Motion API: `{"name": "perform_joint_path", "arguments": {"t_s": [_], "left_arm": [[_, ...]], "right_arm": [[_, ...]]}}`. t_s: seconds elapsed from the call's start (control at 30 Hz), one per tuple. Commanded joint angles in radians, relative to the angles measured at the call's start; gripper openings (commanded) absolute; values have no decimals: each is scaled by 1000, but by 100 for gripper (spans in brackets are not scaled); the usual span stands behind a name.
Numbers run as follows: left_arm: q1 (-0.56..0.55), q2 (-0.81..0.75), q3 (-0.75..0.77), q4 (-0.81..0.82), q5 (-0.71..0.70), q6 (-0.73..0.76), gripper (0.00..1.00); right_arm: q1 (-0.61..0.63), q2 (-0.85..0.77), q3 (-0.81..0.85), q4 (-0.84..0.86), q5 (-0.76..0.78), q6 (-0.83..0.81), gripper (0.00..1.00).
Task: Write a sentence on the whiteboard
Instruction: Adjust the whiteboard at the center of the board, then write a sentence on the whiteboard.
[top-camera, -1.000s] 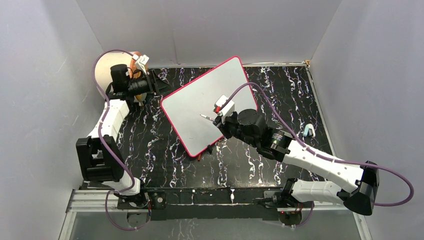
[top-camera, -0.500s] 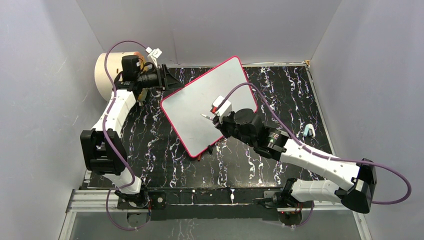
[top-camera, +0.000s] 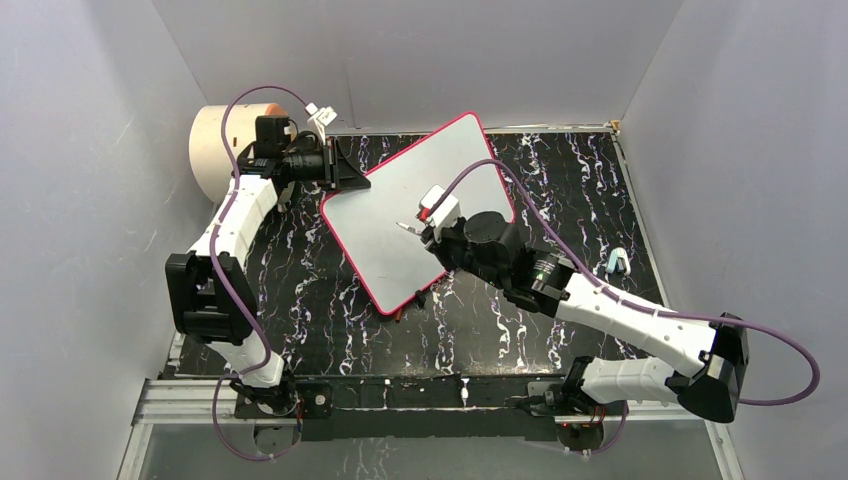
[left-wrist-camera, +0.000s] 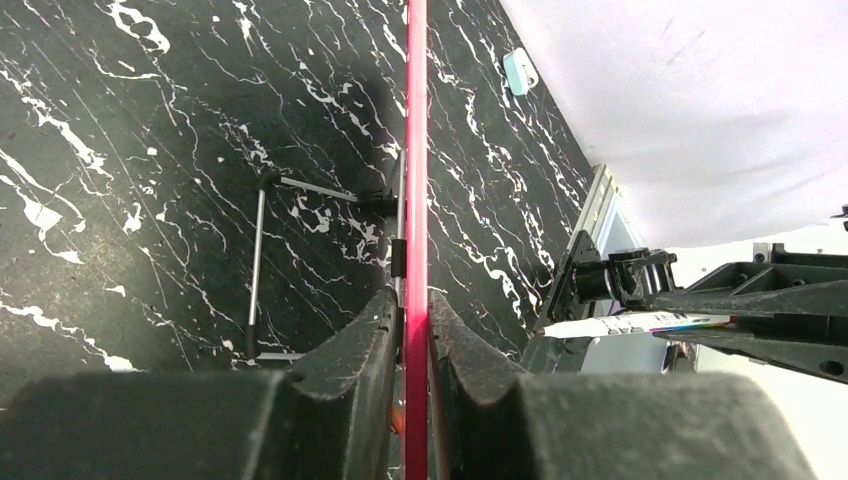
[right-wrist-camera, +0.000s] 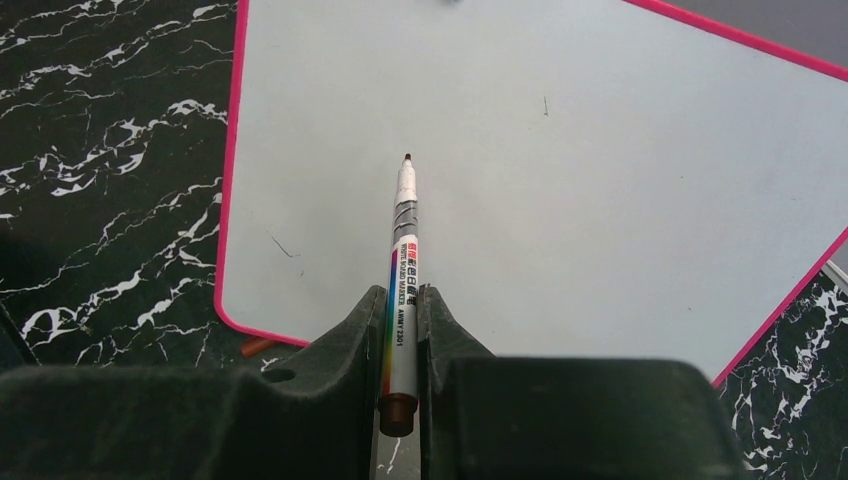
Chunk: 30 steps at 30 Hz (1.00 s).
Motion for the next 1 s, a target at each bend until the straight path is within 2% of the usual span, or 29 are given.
{"name": "perform_joint_path", "arguments": {"t_s": [0.0, 0.2, 0.47, 0.97], "left_arm": [[-5, -27, 24, -41, 45, 48, 12], [-5, -40, 15, -88, 39, 105, 0], [-9, -47, -15, -97, 30, 147, 0], [-9, -63, -59, -93, -10, 170, 0]], "right_arm": [[12, 1, 65, 27, 9, -13, 0], [43, 46, 136, -28, 71, -15, 0], [109, 101, 172, -10, 179, -22, 0], [185, 165, 183, 86, 280, -47, 0]]}}
